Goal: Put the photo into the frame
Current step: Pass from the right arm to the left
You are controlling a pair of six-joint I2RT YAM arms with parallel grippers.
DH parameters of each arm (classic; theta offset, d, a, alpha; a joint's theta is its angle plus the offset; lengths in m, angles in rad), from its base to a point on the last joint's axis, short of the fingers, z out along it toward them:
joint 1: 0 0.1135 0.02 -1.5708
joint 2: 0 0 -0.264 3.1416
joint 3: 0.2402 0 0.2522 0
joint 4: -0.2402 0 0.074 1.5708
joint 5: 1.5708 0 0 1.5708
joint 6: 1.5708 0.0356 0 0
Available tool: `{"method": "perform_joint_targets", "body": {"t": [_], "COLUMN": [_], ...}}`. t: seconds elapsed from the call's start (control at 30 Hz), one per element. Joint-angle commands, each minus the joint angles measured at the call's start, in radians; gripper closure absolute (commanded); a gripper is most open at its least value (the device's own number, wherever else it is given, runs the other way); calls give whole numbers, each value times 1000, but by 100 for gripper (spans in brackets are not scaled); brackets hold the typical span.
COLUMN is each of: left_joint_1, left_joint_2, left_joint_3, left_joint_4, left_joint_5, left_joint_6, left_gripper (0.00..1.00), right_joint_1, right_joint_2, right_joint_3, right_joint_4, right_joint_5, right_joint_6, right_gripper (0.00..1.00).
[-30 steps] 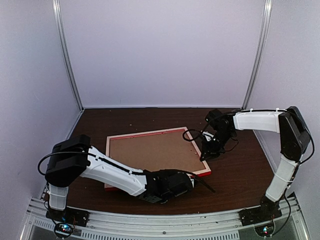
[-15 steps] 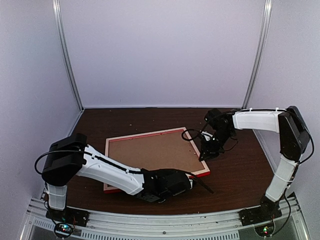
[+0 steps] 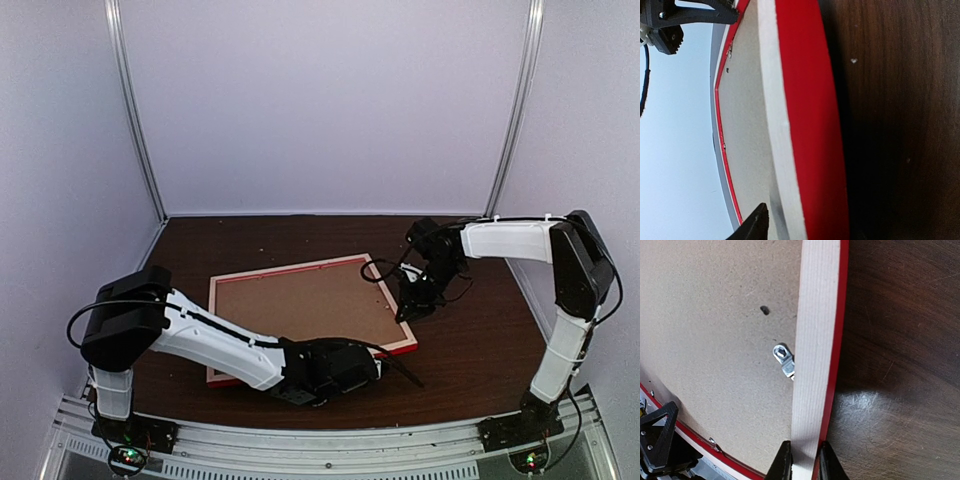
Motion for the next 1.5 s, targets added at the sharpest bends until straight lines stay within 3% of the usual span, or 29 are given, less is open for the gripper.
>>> {"method": "perform_joint_targets", "body": {"t": [0.0,0.1,0.27,0.5,0.6,1.0,1.47], "left_joint_1": [1,2,1,-3,-4,-4,27], "left_joint_2": [-45,-45,-49,-84,-109,-245,-373], "left_joint_3": [-6,-3,5,18,19,66,208], "left_joint_4": [9,8,-2,-39,-52,-124,-274], "left_joint_5": [-19,-23,-39,-77,-84,-131,-128], "left_joint_6": [-11,-6,6,26,34,102,150], "left_gripper": [51,63,69,82,86,97,100], "right_joint_1": [5,6,6,6,4,-48,-91], "right_joint_2": [1,0,-5,-30,-47,-186,-269], "right_joint_3": [43,41,38,46,65,257,384], "right_joint_4": [11,12,8,-11,-36,-208,-284], "right_joint_5": [-63,-67,-72,-66,-60,-3,44], "right_joint_6": [-19,-19,-23,-30,-40,-81,-101], "right_gripper": [99,99,96,75,73,67,65]}}
